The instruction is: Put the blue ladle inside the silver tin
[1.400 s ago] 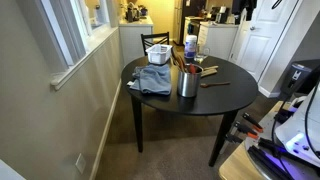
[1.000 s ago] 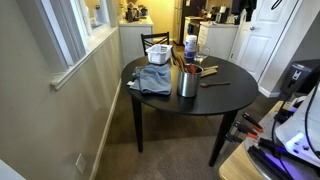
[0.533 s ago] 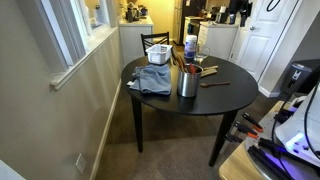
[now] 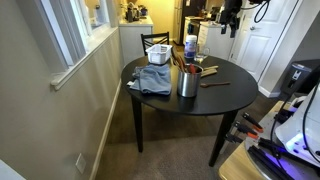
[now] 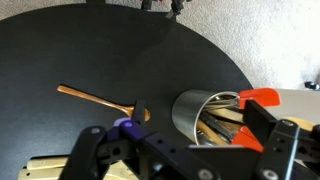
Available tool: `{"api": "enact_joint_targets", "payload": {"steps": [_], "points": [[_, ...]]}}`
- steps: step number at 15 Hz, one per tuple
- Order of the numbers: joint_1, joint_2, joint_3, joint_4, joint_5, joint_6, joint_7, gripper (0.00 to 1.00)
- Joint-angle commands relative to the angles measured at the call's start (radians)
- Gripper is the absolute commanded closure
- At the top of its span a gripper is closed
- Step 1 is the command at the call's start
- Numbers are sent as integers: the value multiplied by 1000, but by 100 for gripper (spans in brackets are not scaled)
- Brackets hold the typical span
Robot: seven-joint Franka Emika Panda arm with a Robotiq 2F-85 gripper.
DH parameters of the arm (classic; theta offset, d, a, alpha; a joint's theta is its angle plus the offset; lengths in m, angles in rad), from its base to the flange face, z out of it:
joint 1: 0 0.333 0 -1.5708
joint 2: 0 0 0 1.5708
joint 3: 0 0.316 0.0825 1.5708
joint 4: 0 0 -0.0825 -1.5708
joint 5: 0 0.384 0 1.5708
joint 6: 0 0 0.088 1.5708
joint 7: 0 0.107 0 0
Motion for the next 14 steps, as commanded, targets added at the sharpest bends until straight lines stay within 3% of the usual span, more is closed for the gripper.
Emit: {"api": "enact_joint_targets", "payload": {"steps": [1,7,14], "points": [[-34,117,18,66,-51,-4,-42,0],[-57,244,34,117,-141,8,-40,0],[-42,209,79,19,-318,267,-149,0]]}}
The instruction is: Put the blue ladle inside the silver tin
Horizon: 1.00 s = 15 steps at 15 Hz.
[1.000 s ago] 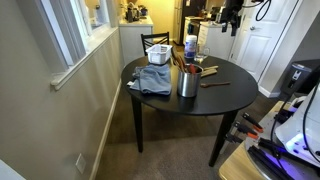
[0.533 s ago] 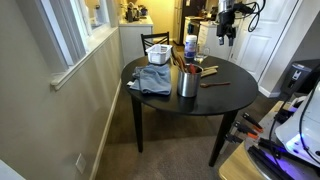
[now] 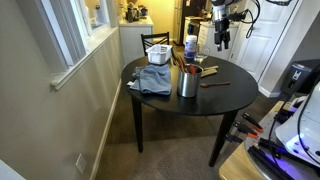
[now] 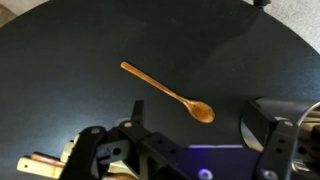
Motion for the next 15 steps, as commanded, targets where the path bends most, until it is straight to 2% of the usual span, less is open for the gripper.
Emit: {"api": "enact_joint_targets", "payload": {"steps": [1,3,8,9,11,15], "points": [[-6,-41,38,-71,-88,137,-74,0],[-8,-34,51,-72,-85,178,-78,0],[-36,-89,68,-95,119,251,-128,0],[-14,-20,63,-40,50,213,-71,0],[-20,-43,61,-41,89,216,-86,0],[-22,-61,60,-55,93,218,-88,0]]}}
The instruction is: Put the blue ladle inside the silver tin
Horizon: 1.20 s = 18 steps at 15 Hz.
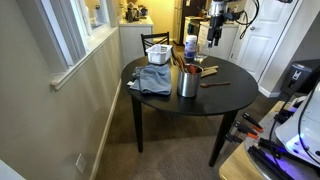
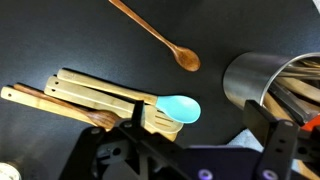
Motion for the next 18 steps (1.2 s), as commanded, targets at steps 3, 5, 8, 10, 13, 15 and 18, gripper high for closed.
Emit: {"api": "enact_joint_targets", "payload": {"steps": [3,5,8,10,13,15,18], "points": [[-6,0,7,-2,-1,0,1,0],[-6,0,7,-2,-1,0,1,0],[-8,16,13,5,12,1,-76,0],[-12,42,13,18,-6,11,-114,0],[-18,96,10,53,-53,10,-147,0],[-26,141,13,82,-97,17,-207,0],[-37,212,20,119,-166,104,-324,0]]}}
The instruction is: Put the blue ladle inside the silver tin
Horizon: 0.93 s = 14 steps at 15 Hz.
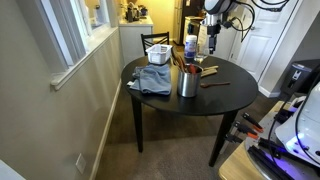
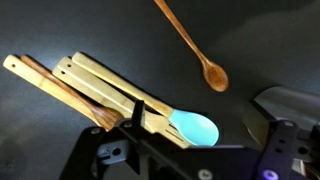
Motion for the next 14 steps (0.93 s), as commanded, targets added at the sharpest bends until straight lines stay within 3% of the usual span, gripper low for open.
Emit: {"api": "enact_joint_targets", "payload": {"steps": [1,8,14], "points": [[-28,90,20,56,-65,111,-149,0],[-81,179,113,47,23,411,-418,0],[-136,187,204,17,165,353,-713,0]]}}
